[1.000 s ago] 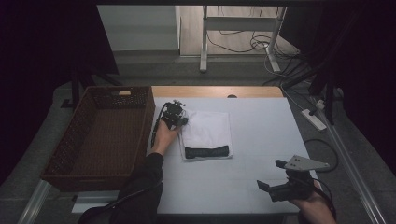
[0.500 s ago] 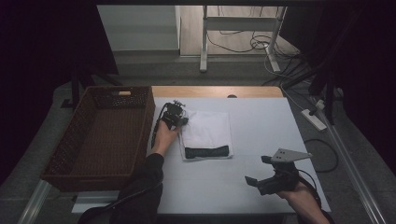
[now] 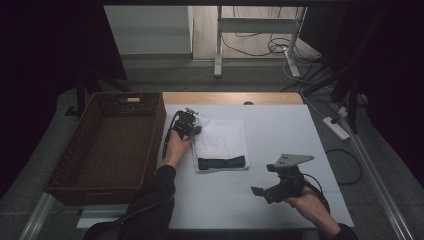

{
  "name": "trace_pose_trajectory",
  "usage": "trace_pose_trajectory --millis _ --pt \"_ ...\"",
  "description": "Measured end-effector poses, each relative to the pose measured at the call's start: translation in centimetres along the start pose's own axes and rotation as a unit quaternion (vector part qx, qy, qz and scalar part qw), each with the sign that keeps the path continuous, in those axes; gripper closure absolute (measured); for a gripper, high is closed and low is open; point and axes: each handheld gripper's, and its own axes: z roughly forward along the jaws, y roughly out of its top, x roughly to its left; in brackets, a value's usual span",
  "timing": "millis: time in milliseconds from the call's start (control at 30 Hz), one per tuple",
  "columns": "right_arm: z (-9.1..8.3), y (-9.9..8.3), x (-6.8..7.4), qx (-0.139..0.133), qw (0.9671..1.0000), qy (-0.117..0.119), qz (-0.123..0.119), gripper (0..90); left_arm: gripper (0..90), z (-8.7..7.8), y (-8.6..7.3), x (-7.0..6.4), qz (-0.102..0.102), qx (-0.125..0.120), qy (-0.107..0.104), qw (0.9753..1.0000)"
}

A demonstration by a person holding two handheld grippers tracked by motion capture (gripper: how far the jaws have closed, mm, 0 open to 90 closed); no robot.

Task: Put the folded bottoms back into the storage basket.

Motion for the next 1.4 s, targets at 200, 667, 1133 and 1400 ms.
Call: trace_pose_trajectory --millis 200,667,1133,1400 --pt "1.0 0.7 -0.2 0.010 0.9999 0.011 0.003 0.2 77.1 0.0 0.0 0.1 -0.004 0.001 -0.003 1.0000" --pt "4.0 2.2 -1.1 0.037 0.9992 0.015 -0.002 0.0 77.1 0.0 0.0 0.0 -0.007 0.001 -0.001 1.0000" --pt "7.4 4.0 -1.7 0.051 0.9980 0.028 -0.022 0.0 77.1 0.0 0.0 0.0 -0.009 -0.001 -0.001 1.0000" --pt "9.6 5.0 -1.8 0.058 0.9973 0.032 -0.032 0.0 77.1 0.0 -0.1 0.0 -0.011 -0.003 0.000 0.9999"
